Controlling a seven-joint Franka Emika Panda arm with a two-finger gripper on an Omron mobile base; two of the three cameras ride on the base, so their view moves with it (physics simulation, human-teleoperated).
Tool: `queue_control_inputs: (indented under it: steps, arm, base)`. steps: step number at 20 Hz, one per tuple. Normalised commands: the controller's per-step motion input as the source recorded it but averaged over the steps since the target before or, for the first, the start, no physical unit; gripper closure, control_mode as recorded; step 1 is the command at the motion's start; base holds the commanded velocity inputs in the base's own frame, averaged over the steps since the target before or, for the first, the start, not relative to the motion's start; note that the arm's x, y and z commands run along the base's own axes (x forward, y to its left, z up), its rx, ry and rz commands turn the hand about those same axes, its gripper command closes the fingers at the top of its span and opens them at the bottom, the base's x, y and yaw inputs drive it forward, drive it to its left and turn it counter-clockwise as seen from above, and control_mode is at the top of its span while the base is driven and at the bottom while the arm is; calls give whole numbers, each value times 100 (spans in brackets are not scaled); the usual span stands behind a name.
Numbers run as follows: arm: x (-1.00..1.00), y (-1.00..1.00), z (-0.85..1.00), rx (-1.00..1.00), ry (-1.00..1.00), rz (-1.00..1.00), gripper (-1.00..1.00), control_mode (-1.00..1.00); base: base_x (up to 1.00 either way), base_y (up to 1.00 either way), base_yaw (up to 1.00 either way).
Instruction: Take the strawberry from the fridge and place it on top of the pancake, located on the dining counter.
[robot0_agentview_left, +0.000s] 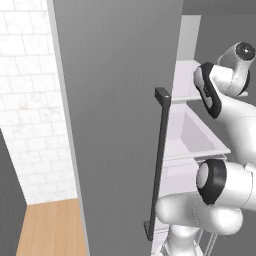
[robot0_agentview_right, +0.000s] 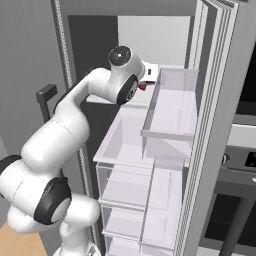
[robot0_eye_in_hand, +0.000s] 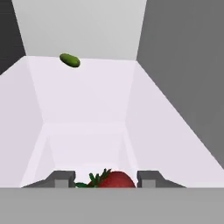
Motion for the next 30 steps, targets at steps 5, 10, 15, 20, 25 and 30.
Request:
queue_control_inputs:
  steps: [5,10,15,20,25,30]
  arm:
    - [-100,20,44,0,0,0,100,-100]
    - [-100,25,21,0,0,0,100,-100]
    - [-100,58,-2,-3,-1,0,100,-100]
    - [-97,36,0,-1,-1,0,100,-100]
    - [-11,19,-30,-1,0,0,100,-100]
    - [-16,0,-2,0,0,0,100,100]
  base:
    - [0,0,0]
    - [0,0,0]
    - [0,0,0]
    - [0,0,0]
    - [0,0,0]
    - [-40,0,0]
